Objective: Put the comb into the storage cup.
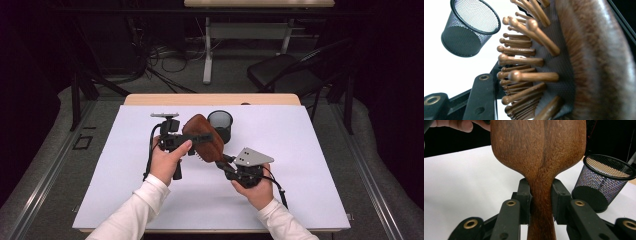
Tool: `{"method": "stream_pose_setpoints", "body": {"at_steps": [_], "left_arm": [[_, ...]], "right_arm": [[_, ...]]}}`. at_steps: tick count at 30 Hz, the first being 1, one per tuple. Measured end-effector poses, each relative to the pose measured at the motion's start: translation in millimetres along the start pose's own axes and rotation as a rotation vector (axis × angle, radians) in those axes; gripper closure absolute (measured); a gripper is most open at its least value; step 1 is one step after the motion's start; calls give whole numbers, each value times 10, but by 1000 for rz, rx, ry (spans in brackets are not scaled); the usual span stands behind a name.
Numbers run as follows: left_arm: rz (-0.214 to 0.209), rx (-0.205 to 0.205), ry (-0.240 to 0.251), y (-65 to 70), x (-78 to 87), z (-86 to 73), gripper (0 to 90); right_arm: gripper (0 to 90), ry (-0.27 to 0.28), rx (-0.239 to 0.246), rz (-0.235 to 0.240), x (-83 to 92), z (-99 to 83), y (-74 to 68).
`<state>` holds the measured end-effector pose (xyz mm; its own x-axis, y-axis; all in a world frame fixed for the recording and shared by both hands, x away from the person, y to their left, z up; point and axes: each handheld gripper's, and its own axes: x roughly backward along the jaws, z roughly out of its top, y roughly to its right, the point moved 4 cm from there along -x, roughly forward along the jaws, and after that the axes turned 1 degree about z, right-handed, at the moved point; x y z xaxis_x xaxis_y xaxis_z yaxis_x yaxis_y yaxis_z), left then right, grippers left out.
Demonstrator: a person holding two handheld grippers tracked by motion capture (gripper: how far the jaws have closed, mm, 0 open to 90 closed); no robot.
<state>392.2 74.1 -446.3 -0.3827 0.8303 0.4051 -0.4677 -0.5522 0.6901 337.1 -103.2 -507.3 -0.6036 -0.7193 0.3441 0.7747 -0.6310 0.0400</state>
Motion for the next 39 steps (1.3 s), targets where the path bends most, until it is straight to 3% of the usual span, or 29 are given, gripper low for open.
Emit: {"method": "stream_pose_setpoints", "body": {"at_steps": [25,39], "left_arm": [[6,33,-15,-58,-23,38,473],[20,47,-1,-106,9,77,474]], "right_arm": [[652,13,-42,16,6,15,32],[512,15,-64,42,-8,22,29]]}}
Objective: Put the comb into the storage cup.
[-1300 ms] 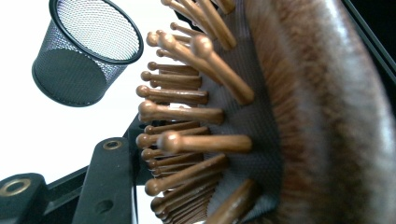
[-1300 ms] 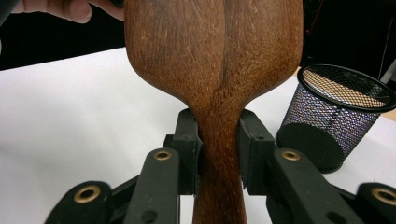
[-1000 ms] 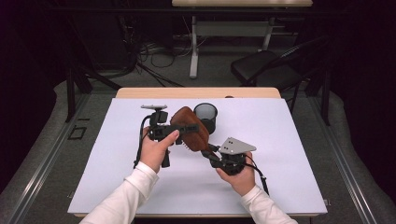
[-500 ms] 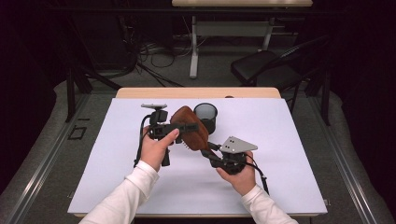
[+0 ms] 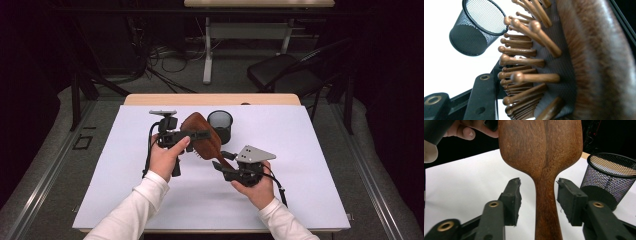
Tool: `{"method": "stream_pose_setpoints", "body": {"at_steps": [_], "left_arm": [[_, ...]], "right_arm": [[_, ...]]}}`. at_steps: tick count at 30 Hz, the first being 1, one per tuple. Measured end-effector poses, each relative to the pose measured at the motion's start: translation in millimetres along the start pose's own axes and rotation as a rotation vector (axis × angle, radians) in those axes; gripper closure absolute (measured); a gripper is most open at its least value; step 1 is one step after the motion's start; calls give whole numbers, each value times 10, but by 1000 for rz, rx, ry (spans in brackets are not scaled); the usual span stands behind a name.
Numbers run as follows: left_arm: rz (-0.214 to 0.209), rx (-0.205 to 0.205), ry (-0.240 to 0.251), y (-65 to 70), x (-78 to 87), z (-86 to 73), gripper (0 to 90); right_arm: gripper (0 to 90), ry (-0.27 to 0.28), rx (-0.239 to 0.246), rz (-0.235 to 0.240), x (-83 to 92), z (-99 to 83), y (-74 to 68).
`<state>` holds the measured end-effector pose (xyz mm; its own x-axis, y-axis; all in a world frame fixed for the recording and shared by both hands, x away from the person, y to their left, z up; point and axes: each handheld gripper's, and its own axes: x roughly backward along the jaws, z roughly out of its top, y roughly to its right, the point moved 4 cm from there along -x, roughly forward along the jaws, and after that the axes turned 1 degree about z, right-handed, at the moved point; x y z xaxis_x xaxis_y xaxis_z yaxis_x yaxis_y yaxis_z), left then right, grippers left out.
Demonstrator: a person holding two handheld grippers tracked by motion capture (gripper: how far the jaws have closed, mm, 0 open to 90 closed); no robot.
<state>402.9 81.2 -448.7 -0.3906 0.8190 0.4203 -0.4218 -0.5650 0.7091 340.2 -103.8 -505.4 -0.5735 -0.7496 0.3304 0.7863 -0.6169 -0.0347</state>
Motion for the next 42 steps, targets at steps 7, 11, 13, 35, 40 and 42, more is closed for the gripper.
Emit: {"method": "stream_pose_setpoints", "body": {"at_steps": [7,11,13,35,40,42], "left_arm": [[14,3,11,-25,23,21,474],[17,5,19,-36,36,30,474],[19,2,19,-43,46,36,475],[40,8,42,-75,113,100,475],[44,0,47,-64,129,131,474],[48,0,48,-51,134,146,474]], "right_arm": [[418,-9,8,-4,-22,18,-11],[400,-25,6,-8,-27,31,-14],[399,-32,5,-9,-25,46,-12],[261,-29,-35,-2,35,157,84],[159,-61,-46,-5,73,189,113],[145,-67,-60,-3,90,204,118]]}}
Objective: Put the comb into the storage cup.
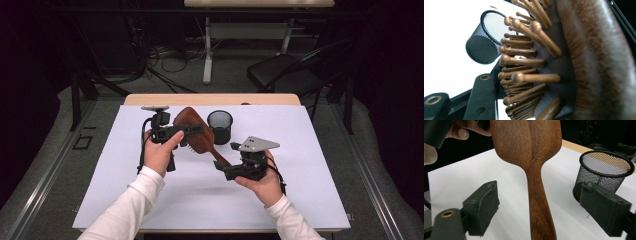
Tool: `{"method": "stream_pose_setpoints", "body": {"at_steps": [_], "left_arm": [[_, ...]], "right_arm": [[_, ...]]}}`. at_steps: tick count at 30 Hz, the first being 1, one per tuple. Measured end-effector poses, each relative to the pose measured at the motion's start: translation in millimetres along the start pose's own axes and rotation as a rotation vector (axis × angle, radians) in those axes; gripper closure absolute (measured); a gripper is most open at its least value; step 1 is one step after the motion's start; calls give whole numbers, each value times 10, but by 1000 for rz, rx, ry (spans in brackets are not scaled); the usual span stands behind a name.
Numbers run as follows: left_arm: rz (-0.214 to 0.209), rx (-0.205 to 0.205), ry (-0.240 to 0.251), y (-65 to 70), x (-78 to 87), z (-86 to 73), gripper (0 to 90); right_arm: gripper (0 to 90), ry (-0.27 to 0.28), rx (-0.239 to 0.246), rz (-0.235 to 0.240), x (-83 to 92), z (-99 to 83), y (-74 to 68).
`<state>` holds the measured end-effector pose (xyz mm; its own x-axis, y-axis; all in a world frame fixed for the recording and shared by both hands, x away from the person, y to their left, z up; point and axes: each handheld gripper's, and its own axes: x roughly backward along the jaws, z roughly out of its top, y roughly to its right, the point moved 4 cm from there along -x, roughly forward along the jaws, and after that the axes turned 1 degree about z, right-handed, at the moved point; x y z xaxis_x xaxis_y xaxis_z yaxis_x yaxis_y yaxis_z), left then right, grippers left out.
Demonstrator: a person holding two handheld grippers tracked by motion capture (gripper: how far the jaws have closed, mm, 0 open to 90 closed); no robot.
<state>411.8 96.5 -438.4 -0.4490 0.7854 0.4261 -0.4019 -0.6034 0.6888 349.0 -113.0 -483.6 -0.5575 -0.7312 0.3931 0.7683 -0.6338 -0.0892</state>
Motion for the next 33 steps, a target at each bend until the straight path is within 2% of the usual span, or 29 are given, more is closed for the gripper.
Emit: {"method": "stream_pose_setpoints", "body": {"at_steps": [4,8,10,17,20,25,33], "left_arm": [[9,-7,9,21,11,37,474],[15,-11,16,29,14,67,474],[15,-11,15,33,17,80,474],[30,-15,15,47,19,112,474],[33,-21,16,51,17,133,473],[43,-10,15,56,13,181,473],[68,-10,27,55,-4,297,472]], "right_arm": [[55,-13,-10,-24,19,19,16],[0,-29,-21,-7,10,10,10],[0,-36,-3,-6,11,2,-6],[0,-25,11,-6,38,23,-36],[0,-27,5,-14,50,25,-20],[0,-32,-11,-40,69,23,29],[0,-30,-23,-42,96,24,76]]}}
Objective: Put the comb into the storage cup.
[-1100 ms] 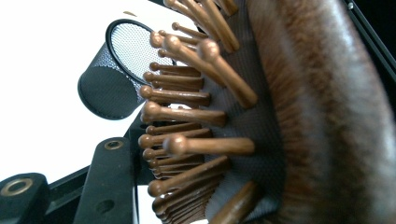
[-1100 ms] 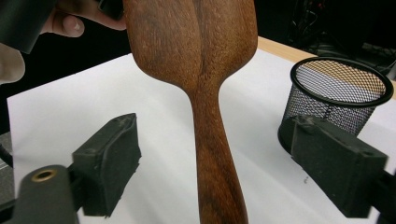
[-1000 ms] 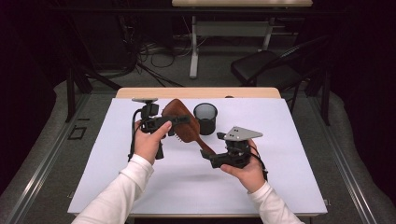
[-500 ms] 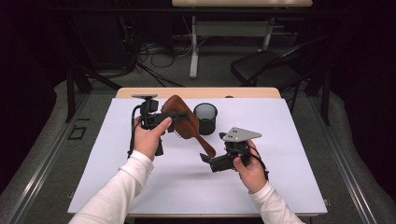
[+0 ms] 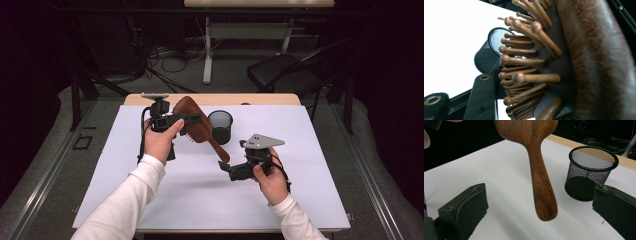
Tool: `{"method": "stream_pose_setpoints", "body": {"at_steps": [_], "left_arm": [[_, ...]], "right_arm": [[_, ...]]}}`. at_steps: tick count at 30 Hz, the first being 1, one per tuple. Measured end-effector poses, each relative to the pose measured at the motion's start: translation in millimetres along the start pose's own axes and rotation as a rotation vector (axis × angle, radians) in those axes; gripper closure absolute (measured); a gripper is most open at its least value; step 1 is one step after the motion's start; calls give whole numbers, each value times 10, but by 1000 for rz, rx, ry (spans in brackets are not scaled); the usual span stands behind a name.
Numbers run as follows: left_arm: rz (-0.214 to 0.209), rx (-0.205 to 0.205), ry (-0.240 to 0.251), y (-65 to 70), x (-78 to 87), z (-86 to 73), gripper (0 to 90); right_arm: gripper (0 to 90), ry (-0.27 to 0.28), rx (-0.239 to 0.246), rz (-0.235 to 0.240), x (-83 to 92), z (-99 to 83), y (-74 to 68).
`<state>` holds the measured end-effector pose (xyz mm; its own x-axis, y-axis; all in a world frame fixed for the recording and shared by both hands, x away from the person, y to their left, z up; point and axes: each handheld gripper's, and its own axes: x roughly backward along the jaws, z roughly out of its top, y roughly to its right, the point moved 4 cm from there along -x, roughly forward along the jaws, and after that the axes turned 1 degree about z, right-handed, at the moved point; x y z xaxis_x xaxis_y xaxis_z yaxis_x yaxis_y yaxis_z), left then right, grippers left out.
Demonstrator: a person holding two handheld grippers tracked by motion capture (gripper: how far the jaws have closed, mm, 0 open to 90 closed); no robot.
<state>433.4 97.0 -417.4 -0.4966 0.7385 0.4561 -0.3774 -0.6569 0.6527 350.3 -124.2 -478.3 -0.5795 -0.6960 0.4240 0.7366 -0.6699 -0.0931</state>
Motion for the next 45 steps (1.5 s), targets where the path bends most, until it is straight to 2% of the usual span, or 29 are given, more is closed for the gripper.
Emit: {"method": "stream_pose_setpoints", "body": {"at_steps": [8,13,20,24,29,45], "left_arm": [[20,22,38,-20,-7,133,472],[37,18,51,-43,-5,217,473],[55,34,89,-56,19,358,472],[69,26,99,-63,28,405,473],[63,34,112,-76,22,436,472],[85,39,159,-92,41,576,472]], "right_arm": [[0,-3,-2,3,7,-3,14],[0,-4,-4,5,11,-4,18],[0,-3,-7,4,19,-3,30],[0,-2,-6,4,22,-4,34],[0,-6,-4,2,19,-8,36],[0,-9,-1,1,12,-14,39]]}}
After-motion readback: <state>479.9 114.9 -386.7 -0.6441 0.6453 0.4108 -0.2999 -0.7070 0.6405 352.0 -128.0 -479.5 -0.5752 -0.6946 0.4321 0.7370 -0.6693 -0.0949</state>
